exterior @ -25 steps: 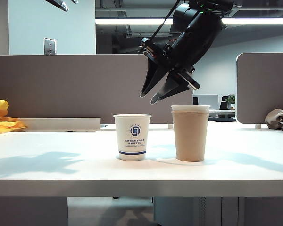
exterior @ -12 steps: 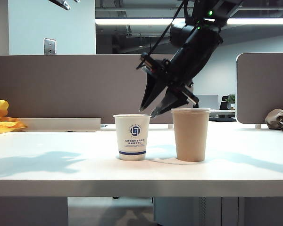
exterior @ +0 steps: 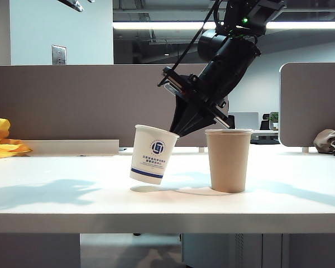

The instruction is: Pick up all the paper cups on the table one by one and stack them together.

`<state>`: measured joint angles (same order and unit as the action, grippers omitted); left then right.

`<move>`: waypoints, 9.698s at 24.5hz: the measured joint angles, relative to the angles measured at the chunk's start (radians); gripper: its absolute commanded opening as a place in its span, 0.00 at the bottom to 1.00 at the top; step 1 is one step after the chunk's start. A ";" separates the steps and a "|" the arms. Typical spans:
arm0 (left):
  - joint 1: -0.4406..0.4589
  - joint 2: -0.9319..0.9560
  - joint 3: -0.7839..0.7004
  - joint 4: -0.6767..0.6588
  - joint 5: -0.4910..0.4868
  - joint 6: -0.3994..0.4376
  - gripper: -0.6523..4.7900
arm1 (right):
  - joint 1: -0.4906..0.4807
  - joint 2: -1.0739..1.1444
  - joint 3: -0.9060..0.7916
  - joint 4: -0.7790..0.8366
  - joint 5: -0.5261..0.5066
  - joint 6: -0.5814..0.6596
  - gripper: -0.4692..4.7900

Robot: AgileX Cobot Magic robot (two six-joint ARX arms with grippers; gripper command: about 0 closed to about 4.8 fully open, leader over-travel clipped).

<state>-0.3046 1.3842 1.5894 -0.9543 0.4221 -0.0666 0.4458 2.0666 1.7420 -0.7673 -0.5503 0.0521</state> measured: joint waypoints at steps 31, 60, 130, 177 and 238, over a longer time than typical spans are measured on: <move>-0.004 0.054 0.000 0.048 0.136 -0.063 0.34 | -0.040 -0.097 0.481 -0.621 0.460 -0.097 0.08; -0.003 0.055 0.000 0.068 0.136 -0.069 0.33 | -0.040 -0.101 0.360 -0.623 0.444 -0.057 0.32; -0.003 -1.061 -0.711 0.505 -0.450 0.002 0.11 | -0.040 -1.587 -0.671 0.187 0.603 -0.157 0.08; -0.003 -1.379 -1.403 0.798 -0.468 0.010 0.11 | -0.039 -1.991 -1.562 0.680 0.662 0.075 0.09; -0.003 -1.379 -1.587 1.047 -0.438 0.006 0.11 | -0.039 -2.066 -1.734 0.763 0.661 0.076 0.09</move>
<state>-0.3073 0.0055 0.0021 0.0929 -0.0158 -0.0605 0.4072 0.0006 0.0082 -0.0044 0.1112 0.1276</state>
